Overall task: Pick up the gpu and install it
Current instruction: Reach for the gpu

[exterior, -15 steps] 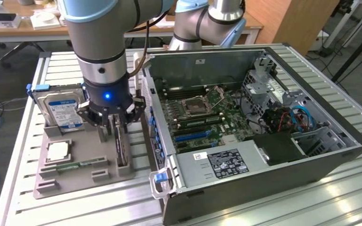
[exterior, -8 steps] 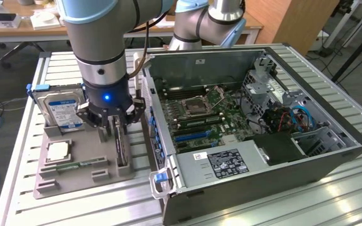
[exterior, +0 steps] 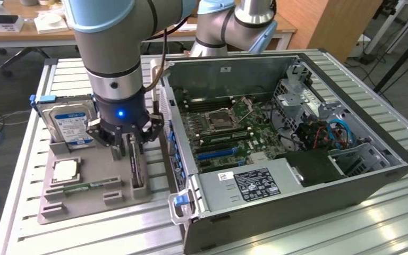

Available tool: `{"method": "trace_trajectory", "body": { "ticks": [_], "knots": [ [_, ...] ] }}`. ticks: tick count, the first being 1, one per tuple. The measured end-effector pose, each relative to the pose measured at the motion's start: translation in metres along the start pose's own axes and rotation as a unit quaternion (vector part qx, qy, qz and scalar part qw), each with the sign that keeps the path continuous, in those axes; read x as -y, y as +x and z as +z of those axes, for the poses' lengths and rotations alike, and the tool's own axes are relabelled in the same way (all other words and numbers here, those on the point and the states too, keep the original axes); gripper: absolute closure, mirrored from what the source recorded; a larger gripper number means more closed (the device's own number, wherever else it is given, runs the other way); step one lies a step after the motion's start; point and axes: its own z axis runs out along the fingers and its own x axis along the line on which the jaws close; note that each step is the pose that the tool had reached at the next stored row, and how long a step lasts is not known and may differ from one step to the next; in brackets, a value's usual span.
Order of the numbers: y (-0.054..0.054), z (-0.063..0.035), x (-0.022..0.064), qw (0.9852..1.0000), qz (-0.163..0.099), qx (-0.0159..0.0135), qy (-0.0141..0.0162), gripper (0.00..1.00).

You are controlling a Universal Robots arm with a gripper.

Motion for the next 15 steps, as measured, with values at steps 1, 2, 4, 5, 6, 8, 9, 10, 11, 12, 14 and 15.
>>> {"method": "trace_trajectory", "body": {
  "ticks": [1,2,4,5,6,8,9,10,11,12,14,15],
  "knots": [
    [0.0,0.0015,0.0002,1.0,0.0,0.0,0.0,0.57],
    [0.0,0.0028,0.0004,1.0,0.0,0.0,0.0,0.57],
    [0.0,0.0052,0.0006,1.0,0.0,0.0,0.0,0.57],
    [0.0,0.006,0.0006,1.0,0.0,0.0,0.0,0.57],
    [0.0,0.0061,0.0006,1.0,0.0,-0.0001,0.0001,0.57],
    [0.0,0.0064,0.0007,1.0,0.0,-0.0001,0.0001,0.57],
    [0.0,0.0078,0.0007,1.0,0.0,0.0001,-0.0001,0.57],
    [0.0,0.0093,0.0007,1.0,0.0,0.0001,-0.0001,0.57],
    [0.0,0.0106,0.0008,1.0,0.0,0.0,0.0,0.57],
    [0.0,0.0119,0.0009,1.0,0.0,0.0,0.0,0.57],
    [0.0,0.0129,0.001,1.0,0.0,-0.0001,0.0001,0.57],
    [0.0,0.013,0.001,1.0,0.0,-0.0001,0.0001,0.57]
  ]
}}
